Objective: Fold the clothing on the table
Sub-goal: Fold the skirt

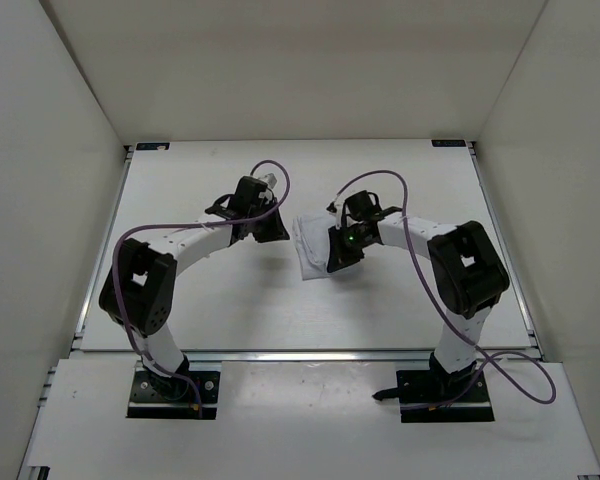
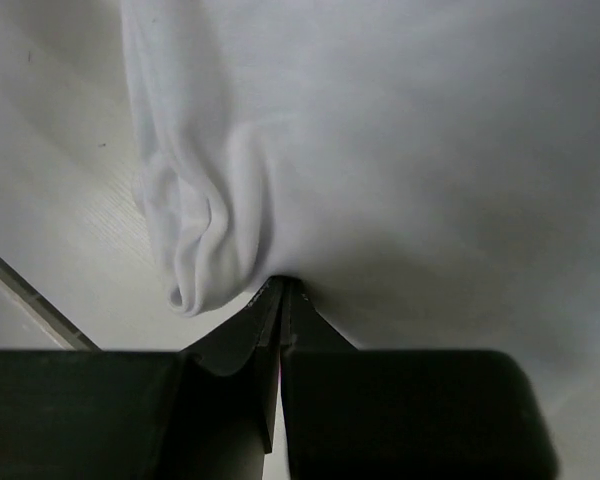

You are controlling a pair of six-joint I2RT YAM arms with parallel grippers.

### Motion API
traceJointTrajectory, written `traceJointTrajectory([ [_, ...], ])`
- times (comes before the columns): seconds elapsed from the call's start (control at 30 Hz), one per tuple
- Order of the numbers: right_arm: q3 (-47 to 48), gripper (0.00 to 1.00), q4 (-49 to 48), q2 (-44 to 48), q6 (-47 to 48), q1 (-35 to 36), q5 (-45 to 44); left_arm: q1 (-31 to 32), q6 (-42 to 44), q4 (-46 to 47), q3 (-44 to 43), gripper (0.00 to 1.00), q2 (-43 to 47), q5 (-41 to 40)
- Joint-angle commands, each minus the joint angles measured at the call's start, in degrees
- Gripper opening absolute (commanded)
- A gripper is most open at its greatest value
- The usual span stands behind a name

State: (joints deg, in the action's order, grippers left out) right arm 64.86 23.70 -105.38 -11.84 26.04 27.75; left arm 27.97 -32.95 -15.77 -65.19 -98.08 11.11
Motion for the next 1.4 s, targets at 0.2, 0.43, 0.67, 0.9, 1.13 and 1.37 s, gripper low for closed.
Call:
traceJointTrajectory([
  [0.2,4.74,0.0,-4.99,-2.11,-1.79,4.72,2.67,-0.02,-0.18,-0.76,3.92,0.04,1.85,-0.48],
  [0.43,5.44,0.0,-8.24,-2.1,-3.28,2.61,4.41,0.33,-0.71,0.47,4.89,0.04,-1.49,1.27],
  [0.67,12.48,0.0,-5.34,-8.61,-3.02,3.92,6.18,0.16,-1.77,2.32,5.77,0.0,-6.59,2.86],
  [0.9,18.19,0.0,-3.49,-12.83,-3.54,5.94,8.19,0.77,-1.59,3.03,3.84,0.0,-9.14,5.76],
  [1.13,22.23,0.0,-1.74,-15.37,-3.28,6.92,7.94,0.69,-1.15,2.85,3.93,0.0,-9.58,7.6],
  [1.37,26.46,0.25,2.39,-8.1,-3.73,2.09,5.92,-2.47,4.98,-3.98,2.44,0.22,-2.74,3.66],
])
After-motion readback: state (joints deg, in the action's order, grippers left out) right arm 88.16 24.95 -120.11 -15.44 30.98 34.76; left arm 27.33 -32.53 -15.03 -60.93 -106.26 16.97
